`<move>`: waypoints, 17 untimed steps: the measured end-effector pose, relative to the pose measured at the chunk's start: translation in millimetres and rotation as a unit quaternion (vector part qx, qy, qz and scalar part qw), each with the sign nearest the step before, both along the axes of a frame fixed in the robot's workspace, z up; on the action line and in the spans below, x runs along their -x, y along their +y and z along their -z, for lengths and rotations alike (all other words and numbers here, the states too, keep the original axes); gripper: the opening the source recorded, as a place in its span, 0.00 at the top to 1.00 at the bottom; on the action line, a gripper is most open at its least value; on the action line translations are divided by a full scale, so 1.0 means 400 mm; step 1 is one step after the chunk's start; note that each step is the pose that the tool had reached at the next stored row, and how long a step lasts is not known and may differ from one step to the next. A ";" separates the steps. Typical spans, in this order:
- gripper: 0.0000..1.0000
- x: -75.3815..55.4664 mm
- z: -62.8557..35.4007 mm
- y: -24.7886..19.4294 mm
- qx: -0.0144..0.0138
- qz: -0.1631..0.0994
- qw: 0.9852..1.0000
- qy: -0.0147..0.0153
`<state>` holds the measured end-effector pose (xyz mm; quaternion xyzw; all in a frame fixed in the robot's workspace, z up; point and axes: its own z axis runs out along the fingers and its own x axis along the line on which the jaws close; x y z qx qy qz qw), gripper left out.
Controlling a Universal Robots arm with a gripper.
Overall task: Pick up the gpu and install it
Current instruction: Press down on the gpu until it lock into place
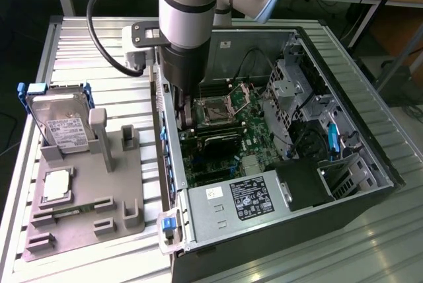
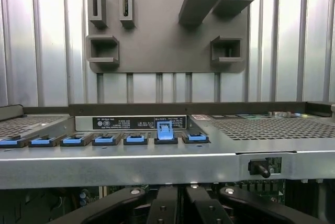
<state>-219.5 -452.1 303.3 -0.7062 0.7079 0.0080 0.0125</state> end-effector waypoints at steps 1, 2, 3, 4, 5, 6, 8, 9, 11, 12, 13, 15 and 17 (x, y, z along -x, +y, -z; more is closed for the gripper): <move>0.89 0.000 0.004 0.000 0.000 0.000 1.000 0.000; 0.89 0.000 0.007 0.000 0.000 0.000 1.000 0.000; 0.89 -0.003 0.008 0.000 0.000 0.000 1.000 0.000; 0.89 -0.014 0.009 0.000 0.000 0.000 1.000 0.001; 0.89 -0.028 0.010 0.000 0.000 0.000 1.000 0.001; 0.89 -0.049 0.012 0.000 0.000 0.000 1.000 0.002; 0.89 -0.099 0.020 0.000 0.000 0.000 1.000 0.006; 0.89 -0.124 0.024 0.000 0.000 0.000 1.000 0.007; 0.89 -0.166 0.031 0.000 0.000 0.000 1.000 0.008; 0.89 -0.190 0.035 0.000 0.000 0.000 1.000 0.008; 0.89 -0.212 0.039 0.000 0.000 0.000 1.000 0.008; 0.89 -0.235 0.047 -0.003 0.001 0.000 1.000 0.008; 0.89 -0.236 0.047 -0.003 0.001 0.000 1.000 0.008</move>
